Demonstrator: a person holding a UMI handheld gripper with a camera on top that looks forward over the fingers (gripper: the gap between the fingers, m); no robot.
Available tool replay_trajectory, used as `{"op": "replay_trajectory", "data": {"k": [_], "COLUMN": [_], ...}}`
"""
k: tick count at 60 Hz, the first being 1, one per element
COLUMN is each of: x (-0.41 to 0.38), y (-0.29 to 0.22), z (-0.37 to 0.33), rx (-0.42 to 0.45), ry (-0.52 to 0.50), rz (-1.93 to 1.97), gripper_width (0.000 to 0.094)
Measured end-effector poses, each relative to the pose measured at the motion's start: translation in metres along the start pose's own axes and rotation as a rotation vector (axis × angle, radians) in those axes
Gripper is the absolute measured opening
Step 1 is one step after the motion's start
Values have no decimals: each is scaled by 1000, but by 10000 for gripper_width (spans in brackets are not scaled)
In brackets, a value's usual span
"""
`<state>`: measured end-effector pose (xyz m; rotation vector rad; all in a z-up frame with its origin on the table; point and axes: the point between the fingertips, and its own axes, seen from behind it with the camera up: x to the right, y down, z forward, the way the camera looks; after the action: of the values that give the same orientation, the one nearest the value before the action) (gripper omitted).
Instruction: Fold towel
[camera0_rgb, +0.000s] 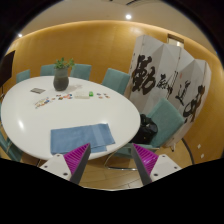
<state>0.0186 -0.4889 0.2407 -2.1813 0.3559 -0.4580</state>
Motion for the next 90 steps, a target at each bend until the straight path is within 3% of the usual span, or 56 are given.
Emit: {"op": "replay_trajectory", "data": {"k": [10, 26, 38, 47, 54, 56, 60, 64, 74, 86, 90], "x": [-42, -231, -314, -348, -353, -353, -347, -343, -346, -393, -380], "y": [46, 90, 75, 78, 83, 81, 78, 76, 76, -9, -46], "z": [11, 48, 132, 176, 197, 200, 206, 211, 205, 130, 114], "rx": [-39, -63, -4, -38, -48, -32, -9, 10, -30, 43, 66], "ry": [-76, -405, -418, -402, -363, -351, -318, -288, -329, -638, -686], "rz": [-36, -86, -158, -163, -176, -191, -240, -269, -250, -72, 17], "gripper_width": [876, 870, 872, 853, 681, 585, 226, 91, 25, 24, 24]}}
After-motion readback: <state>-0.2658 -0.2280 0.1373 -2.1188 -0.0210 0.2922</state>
